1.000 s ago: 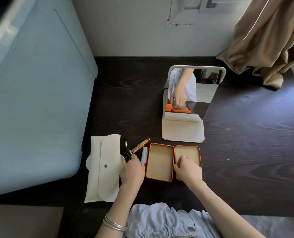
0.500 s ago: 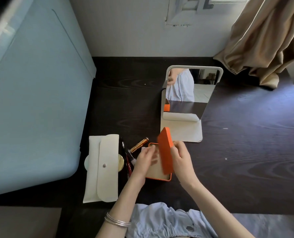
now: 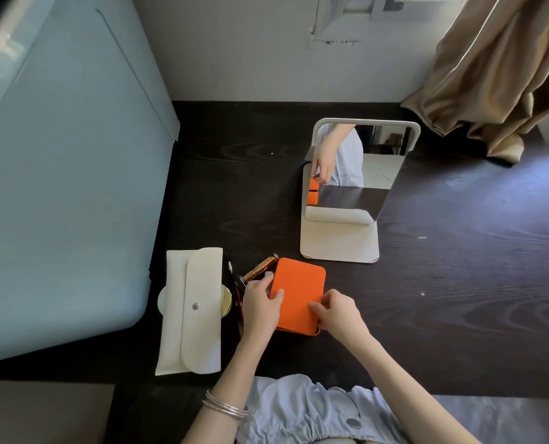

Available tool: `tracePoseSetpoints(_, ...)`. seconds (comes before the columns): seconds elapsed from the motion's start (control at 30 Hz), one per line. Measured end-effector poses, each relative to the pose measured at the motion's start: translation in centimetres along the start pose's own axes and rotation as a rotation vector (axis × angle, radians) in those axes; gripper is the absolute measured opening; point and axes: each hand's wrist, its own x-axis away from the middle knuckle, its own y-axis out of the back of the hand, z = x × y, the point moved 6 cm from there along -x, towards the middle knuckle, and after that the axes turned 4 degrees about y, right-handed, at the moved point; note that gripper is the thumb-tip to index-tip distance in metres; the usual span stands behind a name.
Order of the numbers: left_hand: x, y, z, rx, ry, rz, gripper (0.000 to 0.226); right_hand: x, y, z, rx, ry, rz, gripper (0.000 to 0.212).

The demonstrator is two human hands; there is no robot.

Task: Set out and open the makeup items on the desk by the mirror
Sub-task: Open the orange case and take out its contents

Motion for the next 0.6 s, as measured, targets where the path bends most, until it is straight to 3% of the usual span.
tracePoseSetpoints(0.1, -0.09, 0.23, 0.10, -0.142, -0.044, -0.050, 0.042, -0.05, 0.32, 0.00, -0.035, -0.001, -0.027, 0.019)
tracePoseSetpoints(0.37, 0.19, -0.35, 0.59, -0.134, -0.017, 0.022, 0.044, -0.06, 0.81, -0.29, 0.027, -0.010, -0.068, 0.021)
tracePoseSetpoints(0.6, 0.42, -0.42, -0.07, -0.133, -0.058, 0.001, 0.044, -0.06, 0.89, -0.63, 0.082, -0.023, -0.082, 0.037)
